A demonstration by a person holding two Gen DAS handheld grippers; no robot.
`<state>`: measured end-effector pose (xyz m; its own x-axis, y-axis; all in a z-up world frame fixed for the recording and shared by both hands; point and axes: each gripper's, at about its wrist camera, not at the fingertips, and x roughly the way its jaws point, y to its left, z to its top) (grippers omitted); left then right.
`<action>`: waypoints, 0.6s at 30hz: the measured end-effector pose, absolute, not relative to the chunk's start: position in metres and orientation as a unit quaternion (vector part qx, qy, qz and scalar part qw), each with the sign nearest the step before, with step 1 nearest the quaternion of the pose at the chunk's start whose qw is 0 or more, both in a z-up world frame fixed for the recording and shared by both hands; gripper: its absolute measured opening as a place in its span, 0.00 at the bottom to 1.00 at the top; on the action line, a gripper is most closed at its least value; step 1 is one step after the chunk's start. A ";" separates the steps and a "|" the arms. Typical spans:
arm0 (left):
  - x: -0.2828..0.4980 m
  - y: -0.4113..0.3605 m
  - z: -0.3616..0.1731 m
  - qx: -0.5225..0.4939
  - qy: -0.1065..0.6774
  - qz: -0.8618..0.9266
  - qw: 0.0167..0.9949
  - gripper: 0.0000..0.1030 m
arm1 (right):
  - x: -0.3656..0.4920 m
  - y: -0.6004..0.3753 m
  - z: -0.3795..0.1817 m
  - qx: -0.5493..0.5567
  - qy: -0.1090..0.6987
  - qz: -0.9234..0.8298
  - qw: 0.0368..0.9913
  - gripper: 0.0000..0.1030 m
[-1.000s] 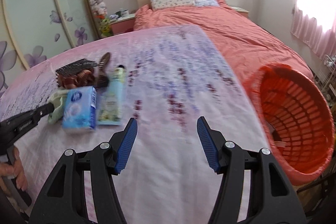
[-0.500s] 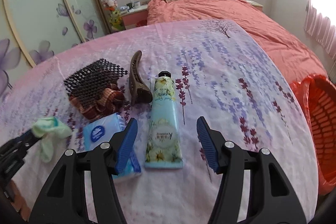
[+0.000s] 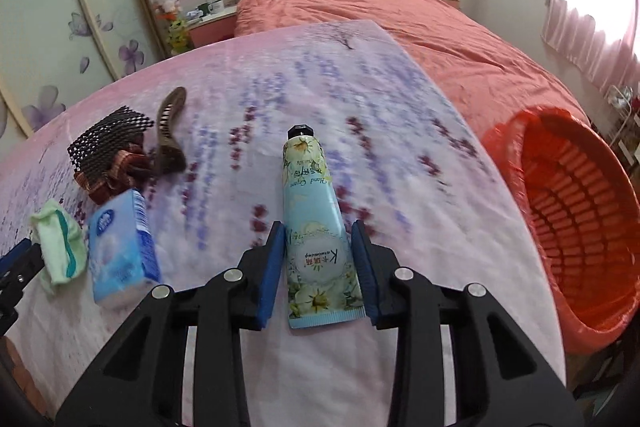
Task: Collect trash
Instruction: 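Grasp the light green cloth with the left tool while the right tool grasps the lotion tube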
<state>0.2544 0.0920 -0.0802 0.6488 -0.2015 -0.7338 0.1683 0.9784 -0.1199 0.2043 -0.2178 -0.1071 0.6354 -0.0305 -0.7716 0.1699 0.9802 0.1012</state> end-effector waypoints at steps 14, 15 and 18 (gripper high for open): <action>0.272 0.066 -0.087 -0.020 0.420 -0.108 0.901 0.73 | 0.229 -0.211 -0.108 0.090 0.419 -0.054 0.902 0.47; 0.273 0.064 -0.087 -0.023 0.420 -0.109 0.901 0.73 | 0.230 -0.212 -0.109 0.090 0.419 -0.055 0.902 0.47; 0.275 0.057 -0.088 -0.019 0.418 -0.105 0.902 0.71 | 0.229 -0.213 -0.108 0.088 0.416 -0.058 0.903 0.36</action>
<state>0.2753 0.0566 -0.0877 0.6282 -0.2061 -0.7502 0.1736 0.9771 -0.1230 0.2292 -0.2131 -0.1084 0.6473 -0.0317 -0.7616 0.1787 0.9776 0.1113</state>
